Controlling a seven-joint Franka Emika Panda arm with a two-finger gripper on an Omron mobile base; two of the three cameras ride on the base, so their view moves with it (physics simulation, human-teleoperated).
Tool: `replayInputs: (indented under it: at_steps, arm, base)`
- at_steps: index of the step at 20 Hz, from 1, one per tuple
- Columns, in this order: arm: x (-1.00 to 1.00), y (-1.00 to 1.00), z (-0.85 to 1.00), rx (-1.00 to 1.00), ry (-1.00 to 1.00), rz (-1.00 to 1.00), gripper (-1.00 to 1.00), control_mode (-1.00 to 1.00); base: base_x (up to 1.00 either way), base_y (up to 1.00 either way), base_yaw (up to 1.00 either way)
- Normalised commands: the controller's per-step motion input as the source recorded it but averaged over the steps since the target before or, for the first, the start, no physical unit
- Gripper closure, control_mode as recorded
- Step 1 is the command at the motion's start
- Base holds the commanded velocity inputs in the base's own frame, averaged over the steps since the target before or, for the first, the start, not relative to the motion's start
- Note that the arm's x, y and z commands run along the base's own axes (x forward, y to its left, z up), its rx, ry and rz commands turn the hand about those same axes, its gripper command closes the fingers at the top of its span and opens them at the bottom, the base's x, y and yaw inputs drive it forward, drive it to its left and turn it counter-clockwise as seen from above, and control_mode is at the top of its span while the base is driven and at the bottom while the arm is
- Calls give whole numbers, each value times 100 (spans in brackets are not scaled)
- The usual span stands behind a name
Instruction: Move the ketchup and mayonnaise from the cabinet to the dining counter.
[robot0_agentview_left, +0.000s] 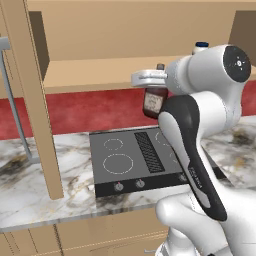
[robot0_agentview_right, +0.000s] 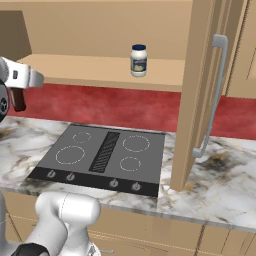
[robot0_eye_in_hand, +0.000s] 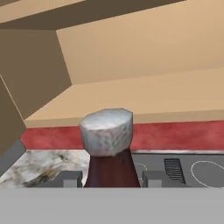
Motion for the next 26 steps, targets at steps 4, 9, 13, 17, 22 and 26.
replayInputs:
  at_steps: [4,9,13,17,22,26]
  arm:
    - [0,0,0,0,1,0,100,-100]
    - [0,0,0,0,0,0,100,-100]
    - [0,0,0,0,0,0,100,100]
    - [0,0,0,0,0,0,100,100]
    - [0,0,0,0,0,0,100,100]
    - [0,0,0,0,0,0,100,100]
  base:
    - [0,0,0]
    - [0,0,0]
    - [-7,0,0]
    - [-51,0,0]
    - [-71,0,-2]
    - [-70,0,2]
